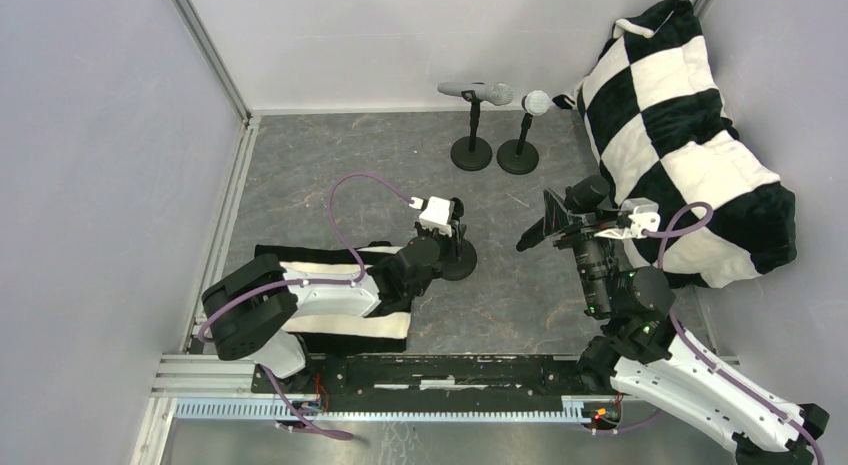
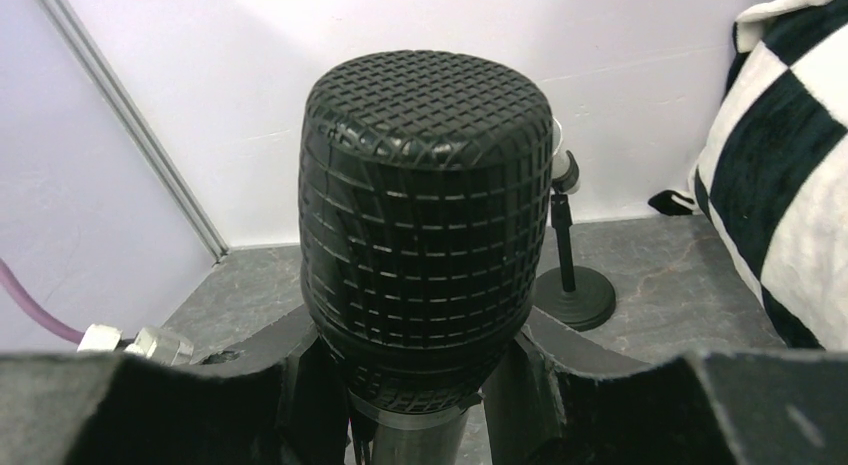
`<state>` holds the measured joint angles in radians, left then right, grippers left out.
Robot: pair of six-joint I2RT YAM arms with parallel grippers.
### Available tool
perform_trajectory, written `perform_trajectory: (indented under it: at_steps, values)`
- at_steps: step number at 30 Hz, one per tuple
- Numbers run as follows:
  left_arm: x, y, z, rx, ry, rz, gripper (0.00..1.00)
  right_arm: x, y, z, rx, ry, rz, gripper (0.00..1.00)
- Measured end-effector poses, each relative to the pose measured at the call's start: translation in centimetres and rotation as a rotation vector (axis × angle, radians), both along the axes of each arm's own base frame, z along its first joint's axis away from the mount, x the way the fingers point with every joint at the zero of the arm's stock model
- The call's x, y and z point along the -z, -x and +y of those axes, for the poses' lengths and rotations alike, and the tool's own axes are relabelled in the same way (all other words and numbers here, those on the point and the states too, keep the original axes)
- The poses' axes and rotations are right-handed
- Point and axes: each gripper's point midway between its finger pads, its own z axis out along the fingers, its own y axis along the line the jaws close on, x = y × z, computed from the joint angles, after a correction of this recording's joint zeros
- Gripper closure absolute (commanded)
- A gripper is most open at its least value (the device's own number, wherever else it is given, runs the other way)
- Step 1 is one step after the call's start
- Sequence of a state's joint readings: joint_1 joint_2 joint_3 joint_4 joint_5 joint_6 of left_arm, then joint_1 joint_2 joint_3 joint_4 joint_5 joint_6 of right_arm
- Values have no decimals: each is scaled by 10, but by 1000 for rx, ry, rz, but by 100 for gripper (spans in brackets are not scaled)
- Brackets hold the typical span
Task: Attach the microphones to the stand
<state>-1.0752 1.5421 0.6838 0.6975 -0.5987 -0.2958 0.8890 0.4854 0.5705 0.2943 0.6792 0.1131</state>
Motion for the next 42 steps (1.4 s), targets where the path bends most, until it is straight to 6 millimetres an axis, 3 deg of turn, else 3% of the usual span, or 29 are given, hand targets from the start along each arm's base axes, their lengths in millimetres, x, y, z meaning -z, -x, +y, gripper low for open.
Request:
perform_trajectory:
  at_steps: [5,11,22,27,32,34,39,42]
  values:
    - [0,2,-3,27,-1,-1,98,8,2,8,-39,32,-54,100]
    - [-1,12,-2,105,16,-9,98,10,8,19,-101,47,-134,100]
    - [-1,27,-14,401,-102,-101,98,-8,23,31,-202,42,-242,100]
    - [-5,16,-15,499,-139,-136,98,-10,26,29,-205,41,-250,100]
    - [-9,-18,-16,536,-135,-150,98,-5,25,30,-207,56,-235,100]
    - [-13,-28,-19,550,-136,-163,90,-4,25,29,-207,60,-231,100]
    - [-14,-30,-27,593,-147,-182,59,-1,26,28,-204,67,-222,100]
    - [-14,-31,-26,584,-145,-184,50,2,25,28,-203,75,-212,100]
